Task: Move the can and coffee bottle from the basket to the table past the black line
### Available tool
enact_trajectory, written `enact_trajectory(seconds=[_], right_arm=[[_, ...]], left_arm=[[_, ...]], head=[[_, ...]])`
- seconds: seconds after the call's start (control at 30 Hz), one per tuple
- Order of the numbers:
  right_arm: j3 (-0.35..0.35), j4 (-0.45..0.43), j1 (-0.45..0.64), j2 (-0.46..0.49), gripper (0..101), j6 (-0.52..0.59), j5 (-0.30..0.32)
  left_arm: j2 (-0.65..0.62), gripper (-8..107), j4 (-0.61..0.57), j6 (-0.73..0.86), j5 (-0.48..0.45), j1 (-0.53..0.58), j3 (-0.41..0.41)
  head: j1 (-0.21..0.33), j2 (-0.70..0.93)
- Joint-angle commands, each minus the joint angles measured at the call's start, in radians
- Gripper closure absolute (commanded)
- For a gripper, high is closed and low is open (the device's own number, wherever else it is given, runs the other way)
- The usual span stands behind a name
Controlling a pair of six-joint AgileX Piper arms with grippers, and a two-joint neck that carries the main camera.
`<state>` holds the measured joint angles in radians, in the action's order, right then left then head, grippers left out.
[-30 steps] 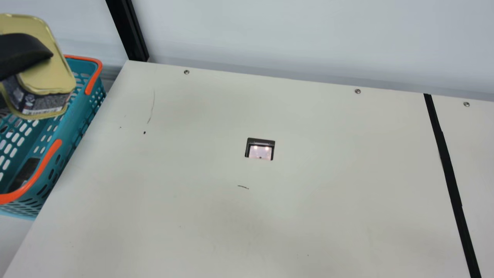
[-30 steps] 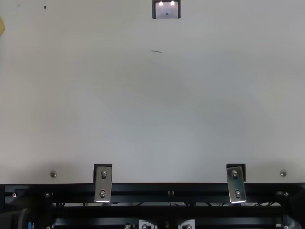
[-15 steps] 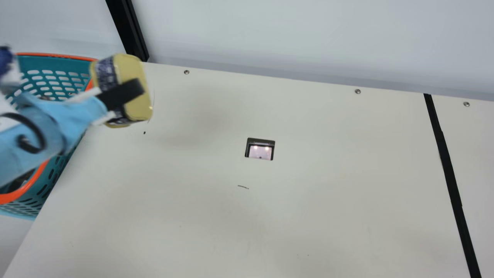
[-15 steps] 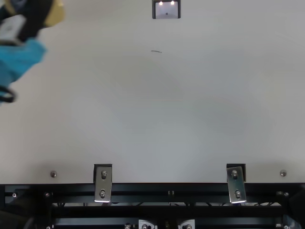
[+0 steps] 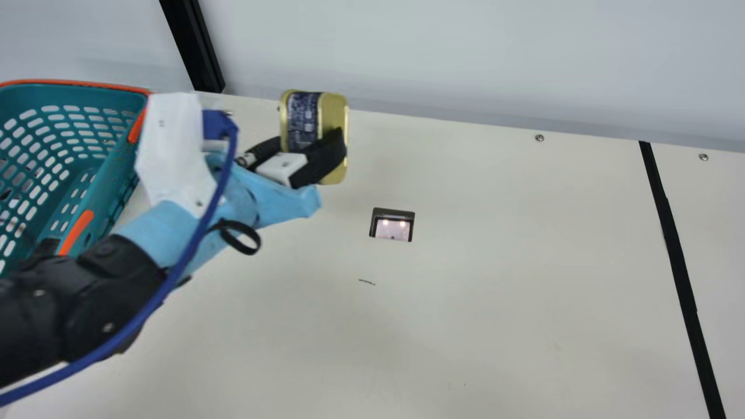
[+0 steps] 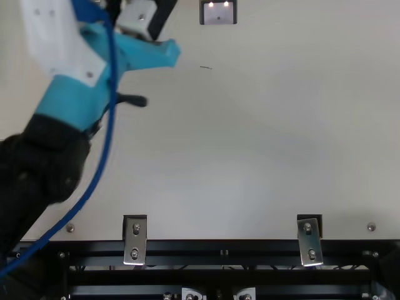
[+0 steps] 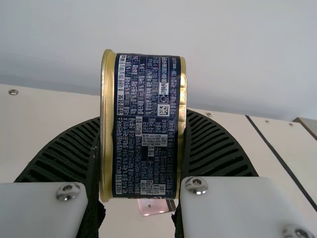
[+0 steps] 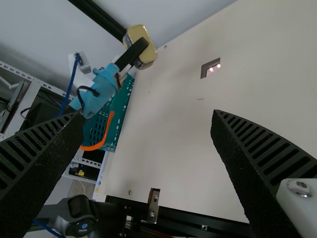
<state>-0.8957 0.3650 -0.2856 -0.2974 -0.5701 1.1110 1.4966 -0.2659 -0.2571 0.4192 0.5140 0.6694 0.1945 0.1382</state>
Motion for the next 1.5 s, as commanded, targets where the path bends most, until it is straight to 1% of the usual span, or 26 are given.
enact_trajectory(seconds=[0.0,0.2,0.4,0.6,0.73,0.93,1.07,1.27,1.47], right_arm=[[0.000,0.000,0.000,0.000,0,0.000,0.000],[0.000,0.000,0.000,0.000,0,0.000,0.000],[0.000,0.000,0.000,0.000,0,0.000,0.000],[0.000,0.000,0.000,0.000,0,0.000,0.000],[0.000,0.000,0.000,0.000,0,0.000,0.000],[0.000,0.000,0.000,0.000,0,0.000,0.000],[0.000,0.000,0.000,0.000,0,0.000,0.000],[0.000,0.000,0.000,0.000,0,0.000,0.000],[0.000,0.000,0.000,0.000,0,0.000,0.000]], left_arm=[[0.093,89,0.105,-0.080,0.072,-0.009,0.013],[0.231,89,0.282,-0.210,0.159,-0.046,0.061],[0.326,89,0.430,-0.323,0.199,-0.062,0.117],[0.387,89,0.538,-0.421,0.219,-0.062,0.172],[0.416,89,0.587,-0.474,0.226,-0.054,0.205],[0.451,89,0.626,-0.526,0.237,-0.041,0.244],[0.466,89,0.624,-0.529,0.255,-0.035,0.259],[0.479,89,0.594,-0.482,0.322,-0.034,0.259],[0.500,89,0.549,-0.384,0.395,-0.032,0.247]], head=[[0.002,-0.005],[0.002,-0.005],[0.002,-0.005],[0.002,-0.005],[0.002,-0.005],[0.002,-0.005],[0.002,-0.005],[0.002,-0.005],[0.002,-0.005]])
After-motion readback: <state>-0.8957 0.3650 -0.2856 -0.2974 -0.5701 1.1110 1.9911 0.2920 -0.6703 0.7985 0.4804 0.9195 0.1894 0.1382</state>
